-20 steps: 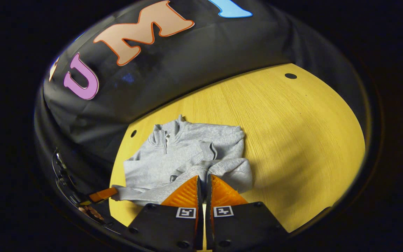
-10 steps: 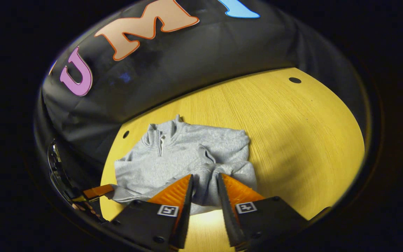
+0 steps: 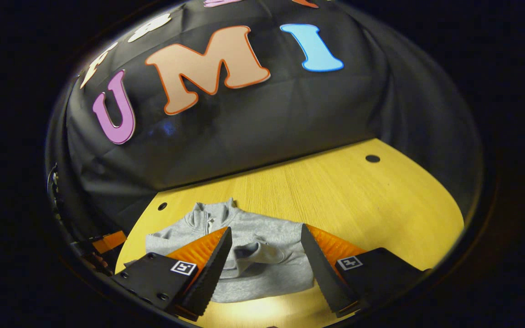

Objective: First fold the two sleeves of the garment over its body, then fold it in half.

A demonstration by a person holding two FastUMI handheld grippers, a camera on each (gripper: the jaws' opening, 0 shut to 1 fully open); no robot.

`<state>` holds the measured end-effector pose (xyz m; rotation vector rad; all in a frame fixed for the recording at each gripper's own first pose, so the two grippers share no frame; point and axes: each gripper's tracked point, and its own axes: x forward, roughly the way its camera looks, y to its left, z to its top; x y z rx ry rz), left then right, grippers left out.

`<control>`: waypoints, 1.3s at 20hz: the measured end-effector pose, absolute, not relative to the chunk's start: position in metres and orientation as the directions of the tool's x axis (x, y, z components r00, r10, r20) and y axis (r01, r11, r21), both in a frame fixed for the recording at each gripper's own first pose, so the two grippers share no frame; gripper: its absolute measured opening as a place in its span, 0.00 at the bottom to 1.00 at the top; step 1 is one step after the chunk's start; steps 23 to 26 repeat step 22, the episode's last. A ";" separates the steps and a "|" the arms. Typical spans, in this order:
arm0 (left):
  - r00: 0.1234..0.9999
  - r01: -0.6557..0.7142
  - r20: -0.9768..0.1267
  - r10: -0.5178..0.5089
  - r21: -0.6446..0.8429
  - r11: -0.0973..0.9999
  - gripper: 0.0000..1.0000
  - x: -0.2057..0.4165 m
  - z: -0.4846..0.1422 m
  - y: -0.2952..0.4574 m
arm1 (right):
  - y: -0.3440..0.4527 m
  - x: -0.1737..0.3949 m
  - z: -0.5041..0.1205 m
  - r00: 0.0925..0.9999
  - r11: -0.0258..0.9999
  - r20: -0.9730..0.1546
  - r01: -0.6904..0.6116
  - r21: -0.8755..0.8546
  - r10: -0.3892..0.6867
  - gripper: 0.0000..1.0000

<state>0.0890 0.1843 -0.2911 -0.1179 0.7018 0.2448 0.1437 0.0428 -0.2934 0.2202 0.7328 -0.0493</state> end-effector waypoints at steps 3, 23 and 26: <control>0.810 -0.243 -0.535 0.241 0.066 0.968 0.96 0.091 -0.248 0.189 | 0.039 0.145 -0.259 0.817 0.994 -0.577 0.059 0.097 0.008 0.96; 0.896 -0.282 -0.304 0.325 0.176 0.943 0.96 0.058 -0.146 0.191 | 0.030 0.124 -0.159 0.946 1.000 -0.323 0.003 0.005 -0.001 0.96; 0.896 -0.282 -0.304 0.325 0.176 0.943 0.96 0.058 -0.146 0.191 | 0.030 0.124 -0.159 0.946 1.000 -0.323 0.003 0.005 -0.001 0.96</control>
